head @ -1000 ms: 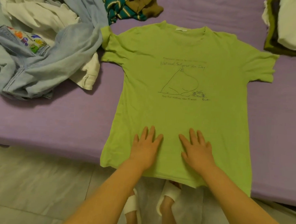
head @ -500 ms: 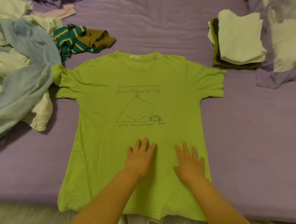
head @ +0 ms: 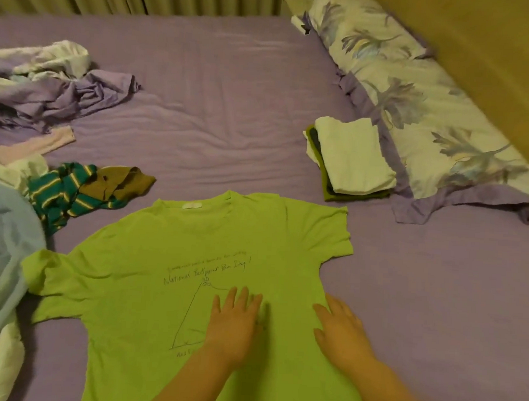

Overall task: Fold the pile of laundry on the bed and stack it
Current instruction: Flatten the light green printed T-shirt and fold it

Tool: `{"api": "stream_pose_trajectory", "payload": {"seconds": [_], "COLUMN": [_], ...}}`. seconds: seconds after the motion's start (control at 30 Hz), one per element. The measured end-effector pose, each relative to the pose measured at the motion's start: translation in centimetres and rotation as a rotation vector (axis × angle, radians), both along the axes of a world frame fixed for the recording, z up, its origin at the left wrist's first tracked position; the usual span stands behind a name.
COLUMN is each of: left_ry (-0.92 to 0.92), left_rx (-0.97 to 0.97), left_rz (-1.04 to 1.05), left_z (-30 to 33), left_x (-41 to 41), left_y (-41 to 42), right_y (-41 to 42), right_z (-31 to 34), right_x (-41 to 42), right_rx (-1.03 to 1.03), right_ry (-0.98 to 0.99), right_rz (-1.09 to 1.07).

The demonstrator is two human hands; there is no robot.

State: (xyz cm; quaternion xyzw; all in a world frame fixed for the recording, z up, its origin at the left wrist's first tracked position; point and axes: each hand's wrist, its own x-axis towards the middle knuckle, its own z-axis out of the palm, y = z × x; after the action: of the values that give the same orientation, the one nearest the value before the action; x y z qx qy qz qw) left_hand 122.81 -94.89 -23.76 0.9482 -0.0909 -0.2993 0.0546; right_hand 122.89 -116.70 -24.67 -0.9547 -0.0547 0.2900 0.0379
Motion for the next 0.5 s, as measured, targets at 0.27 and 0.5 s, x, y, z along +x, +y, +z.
{"api": "stream_pose_trajectory", "payload": {"seconds": [0.27, 0.5], "left_ry": [-0.024, -0.04], "left_rx": [-0.02, 0.007], "left_rz": [0.023, 0.01], "left_z": [-1.7, -6.1], "left_x": [7.9, 14.7], "left_y": [-0.9, -4.4], "right_y": [-1.0, -4.5], "right_z": [-1.8, -5.0], "right_x": [7.0, 15.4], "right_rx": [0.031, 0.007], "right_ry": [-0.009, -0.117], "right_rz": [-0.07, -0.144]}}
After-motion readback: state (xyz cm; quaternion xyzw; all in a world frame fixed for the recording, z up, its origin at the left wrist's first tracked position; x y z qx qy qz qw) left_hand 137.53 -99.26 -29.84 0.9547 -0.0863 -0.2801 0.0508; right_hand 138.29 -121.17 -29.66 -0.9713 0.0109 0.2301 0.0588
